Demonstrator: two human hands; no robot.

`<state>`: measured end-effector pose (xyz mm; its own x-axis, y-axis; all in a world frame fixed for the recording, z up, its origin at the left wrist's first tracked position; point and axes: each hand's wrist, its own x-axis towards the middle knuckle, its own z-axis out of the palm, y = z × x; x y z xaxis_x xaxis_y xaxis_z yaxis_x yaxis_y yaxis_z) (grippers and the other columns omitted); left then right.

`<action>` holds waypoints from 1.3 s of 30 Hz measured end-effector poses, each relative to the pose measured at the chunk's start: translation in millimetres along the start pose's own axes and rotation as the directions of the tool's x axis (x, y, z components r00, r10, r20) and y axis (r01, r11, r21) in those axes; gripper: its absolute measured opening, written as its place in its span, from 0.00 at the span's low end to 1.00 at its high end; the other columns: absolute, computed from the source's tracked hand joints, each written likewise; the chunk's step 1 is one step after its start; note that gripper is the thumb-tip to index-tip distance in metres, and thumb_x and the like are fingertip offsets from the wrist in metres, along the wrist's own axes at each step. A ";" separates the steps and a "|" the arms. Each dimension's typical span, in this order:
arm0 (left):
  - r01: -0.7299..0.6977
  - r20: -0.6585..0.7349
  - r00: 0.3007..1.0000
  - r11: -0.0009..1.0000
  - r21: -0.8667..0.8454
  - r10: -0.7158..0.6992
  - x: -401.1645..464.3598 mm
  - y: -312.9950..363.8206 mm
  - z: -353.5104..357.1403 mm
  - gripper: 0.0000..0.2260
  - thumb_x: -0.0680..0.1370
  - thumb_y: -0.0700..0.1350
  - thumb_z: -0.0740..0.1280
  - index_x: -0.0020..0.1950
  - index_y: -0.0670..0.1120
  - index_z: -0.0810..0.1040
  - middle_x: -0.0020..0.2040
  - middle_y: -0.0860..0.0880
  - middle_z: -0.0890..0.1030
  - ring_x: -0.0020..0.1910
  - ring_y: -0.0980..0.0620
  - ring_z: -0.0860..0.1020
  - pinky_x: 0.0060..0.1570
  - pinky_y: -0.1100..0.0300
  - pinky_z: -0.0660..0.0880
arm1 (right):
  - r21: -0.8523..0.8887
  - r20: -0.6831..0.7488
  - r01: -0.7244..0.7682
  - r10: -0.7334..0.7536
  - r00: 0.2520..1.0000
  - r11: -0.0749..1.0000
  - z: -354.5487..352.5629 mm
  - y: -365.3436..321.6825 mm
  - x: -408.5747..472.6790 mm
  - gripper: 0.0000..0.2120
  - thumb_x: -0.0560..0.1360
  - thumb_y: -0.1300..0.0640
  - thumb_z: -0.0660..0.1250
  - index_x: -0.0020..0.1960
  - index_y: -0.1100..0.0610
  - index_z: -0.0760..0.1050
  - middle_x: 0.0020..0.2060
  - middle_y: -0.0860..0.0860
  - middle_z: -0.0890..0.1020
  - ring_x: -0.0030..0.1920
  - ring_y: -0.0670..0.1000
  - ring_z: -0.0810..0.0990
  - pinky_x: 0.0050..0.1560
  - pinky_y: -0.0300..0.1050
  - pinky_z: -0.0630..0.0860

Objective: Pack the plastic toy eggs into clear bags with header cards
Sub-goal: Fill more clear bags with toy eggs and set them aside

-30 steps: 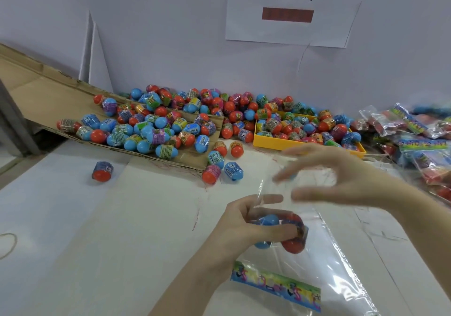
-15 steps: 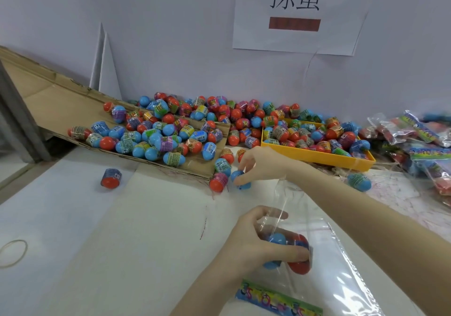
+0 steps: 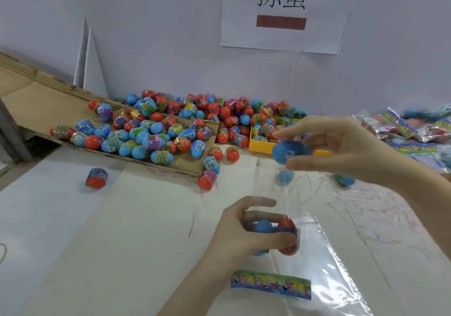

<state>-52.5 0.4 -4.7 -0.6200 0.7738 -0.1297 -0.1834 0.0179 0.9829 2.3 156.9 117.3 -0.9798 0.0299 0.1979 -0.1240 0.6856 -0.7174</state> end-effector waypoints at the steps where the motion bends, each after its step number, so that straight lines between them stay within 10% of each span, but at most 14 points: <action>1: -0.005 0.006 1.000 1.000 0.006 0.005 -0.3 0.5 0.4 0.20 0.64 0.36 0.77 0.49 0.53 0.76 0.37 0.61 0.84 0.35 0.64 0.81 0.30 0.71 0.74 | -0.120 -0.013 -0.007 0.006 1.000 0.993 1.7 -3.6 -2.7 0.23 0.55 0.42 0.68 0.50 0.39 0.71 0.43 0.42 0.80 0.44 0.42 0.79 0.45 0.34 0.78; 5: -0.030 0.010 1.000 0.999 0.027 0.030 -1.1 0.5 2.7 0.20 0.63 0.35 0.77 0.48 0.53 0.76 0.38 0.60 0.84 0.36 0.62 0.81 0.30 0.70 0.74 | -0.398 0.040 0.049 -0.036 0.999 0.916 3.0 -10.6 -4.5 0.16 0.60 0.43 0.65 0.46 0.40 0.67 0.41 0.35 0.75 0.42 0.30 0.73 0.42 0.24 0.70; 11: -0.046 0.017 0.999 0.998 0.046 0.045 -0.6 -0.2 4.1 0.19 0.64 0.37 0.77 0.47 0.54 0.76 0.37 0.62 0.84 0.36 0.62 0.82 0.30 0.70 0.75 | -0.522 0.255 0.085 0.061 0.965 0.848 4.4 -8.5 -0.6 0.15 0.70 0.58 0.70 0.53 0.42 0.75 0.49 0.38 0.73 0.51 0.40 0.72 0.51 0.30 0.72; 25: -0.081 0.013 0.997 0.993 0.089 0.080 -0.6 -0.7 4.5 0.14 0.67 0.40 0.76 0.44 0.53 0.74 0.33 0.65 0.81 0.31 0.65 0.80 0.27 0.72 0.73 | -0.435 0.231 -0.071 0.187 0.955 0.898 20.5 -13.0 10.0 0.12 0.69 0.53 0.70 0.51 0.54 0.81 0.35 0.39 0.77 0.34 0.37 0.77 0.34 0.24 0.70; 35: -0.020 -0.051 0.998 1.000 0.013 0.020 3.7 -4.1 1.5 0.11 0.67 0.43 0.75 0.43 0.52 0.76 0.29 0.62 0.80 0.30 0.67 0.78 0.28 0.75 0.71 | -0.597 0.303 -0.055 0.288 0.909 0.801 34.6 -11.8 11.8 0.07 0.77 0.49 0.58 0.53 0.44 0.74 0.46 0.40 0.79 0.48 0.41 0.75 0.57 0.45 0.61; 39: 0.011 -0.090 0.996 0.999 -0.039 -0.014 5.4 -4.0 -0.2 0.10 0.68 0.40 0.75 0.42 0.50 0.76 0.29 0.59 0.81 0.29 0.66 0.78 0.29 0.74 0.72 | -0.295 0.076 -0.038 0.063 0.995 0.955 35.0 -17.1 20.4 0.12 0.77 0.54 0.58 0.55 0.53 0.77 0.40 0.40 0.80 0.46 0.50 0.81 0.51 0.46 0.77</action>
<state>-55.3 4.4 -9.4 -0.6835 0.7132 -0.1551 -0.2198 0.0016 0.9756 -21.0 120.4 110.3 -0.9947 0.0182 0.1010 -0.0344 0.8678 -0.4958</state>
